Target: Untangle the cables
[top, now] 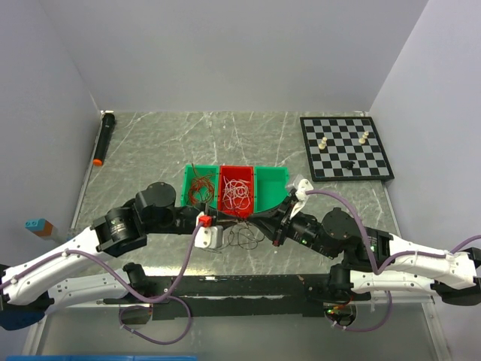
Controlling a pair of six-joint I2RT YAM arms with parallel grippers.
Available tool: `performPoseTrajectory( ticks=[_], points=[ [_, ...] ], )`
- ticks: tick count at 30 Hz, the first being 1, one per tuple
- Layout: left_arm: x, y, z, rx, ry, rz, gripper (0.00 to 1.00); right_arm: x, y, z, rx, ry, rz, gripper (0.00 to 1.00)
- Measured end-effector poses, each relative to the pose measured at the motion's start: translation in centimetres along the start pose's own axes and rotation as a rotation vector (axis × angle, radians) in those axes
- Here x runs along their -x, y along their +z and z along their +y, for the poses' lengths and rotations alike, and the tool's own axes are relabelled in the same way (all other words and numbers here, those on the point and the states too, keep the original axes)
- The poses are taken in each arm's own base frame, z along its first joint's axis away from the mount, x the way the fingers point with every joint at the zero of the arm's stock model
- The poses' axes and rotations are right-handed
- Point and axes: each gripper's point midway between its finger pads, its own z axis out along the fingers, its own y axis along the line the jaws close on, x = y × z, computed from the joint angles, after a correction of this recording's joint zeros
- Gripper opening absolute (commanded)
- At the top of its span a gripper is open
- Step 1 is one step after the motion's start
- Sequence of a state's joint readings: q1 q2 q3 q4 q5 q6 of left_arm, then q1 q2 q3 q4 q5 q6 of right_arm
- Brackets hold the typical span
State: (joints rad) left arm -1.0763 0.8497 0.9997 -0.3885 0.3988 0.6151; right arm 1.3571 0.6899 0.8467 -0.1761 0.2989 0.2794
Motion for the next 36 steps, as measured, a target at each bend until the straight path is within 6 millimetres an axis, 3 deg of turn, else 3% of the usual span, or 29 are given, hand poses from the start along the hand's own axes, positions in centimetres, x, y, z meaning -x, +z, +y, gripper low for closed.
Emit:
performPoseTrajectory(
  ticks=[8, 9, 11, 15, 17, 22, 31, 36],
  points=[
    [-1.8, 0.2, -1.2, -0.032, 0.027, 0.036, 0.08, 0.3, 0.0, 0.3, 0.012, 0.005, -0.010, 0.00],
    [-1.9, 0.2, -1.1, -0.030, 0.027, 0.037, 0.10, 0.2, 0.1, 0.3, 0.016, 0.005, -0.009, 0.00],
    [-1.9, 0.3, -0.9, -0.015, 0.029, 0.031, 0.31, 0.1, 0.3, 0.6, 0.023, 0.005, -0.005, 0.00],
    [-1.5, 0.4, 0.0, 0.028, 0.021, 0.017, 0.39, -0.1, 0.7, 0.9, 0.034, 0.012, 0.000, 0.00],
    [-1.3, 0.3, 0.4, 0.045, 0.019, 0.009, 0.36, -0.1, 0.8, 1.0, 0.037, 0.019, -0.004, 0.00],
    [-1.0, 0.2, 0.8, 0.064, 0.016, -0.002, 0.01, 0.1, 0.8, 1.1, 0.043, 0.027, -0.011, 0.00],
    [-1.1, 0.0, 1.2, 0.073, 0.032, 0.001, 0.01, -0.1, 0.0, 0.3, 0.019, 0.024, -0.010, 0.00],
    [-0.8, -0.1, 1.3, 0.073, 0.054, -0.011, 0.01, -0.4, -1.5, -1.6, -0.050, 0.021, -0.020, 0.00]
  ],
)
